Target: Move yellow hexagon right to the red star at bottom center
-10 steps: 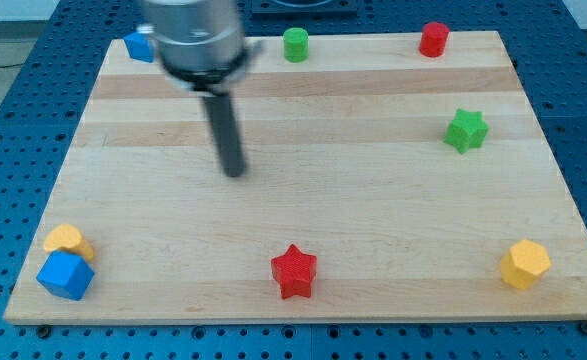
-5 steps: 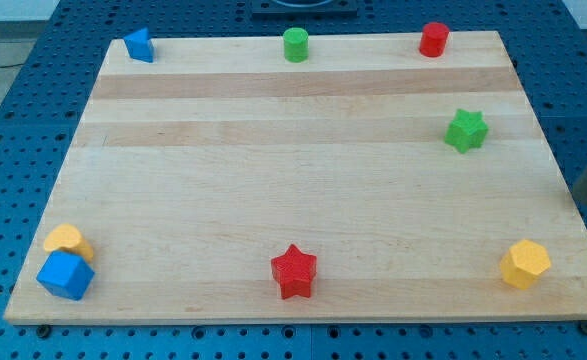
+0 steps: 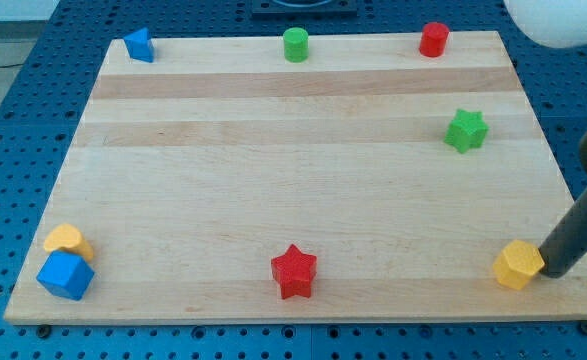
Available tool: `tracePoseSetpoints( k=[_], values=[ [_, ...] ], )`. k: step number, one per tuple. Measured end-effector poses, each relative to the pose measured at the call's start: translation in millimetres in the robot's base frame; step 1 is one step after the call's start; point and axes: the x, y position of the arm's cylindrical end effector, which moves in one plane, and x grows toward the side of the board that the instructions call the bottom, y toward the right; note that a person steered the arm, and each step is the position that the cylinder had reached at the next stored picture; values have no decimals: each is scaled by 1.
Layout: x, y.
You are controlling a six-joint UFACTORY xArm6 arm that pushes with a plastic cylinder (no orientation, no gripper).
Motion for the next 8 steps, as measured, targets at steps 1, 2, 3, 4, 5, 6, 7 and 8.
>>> tracePoseSetpoints(
  k=[1, 2, 3, 4, 5, 6, 7, 8],
  values=[
    [10, 1],
    [25, -16],
    [17, -30],
    [-5, 7],
    [-24, 15],
    [-10, -11],
    [3, -40],
    [2, -42]
  ],
)
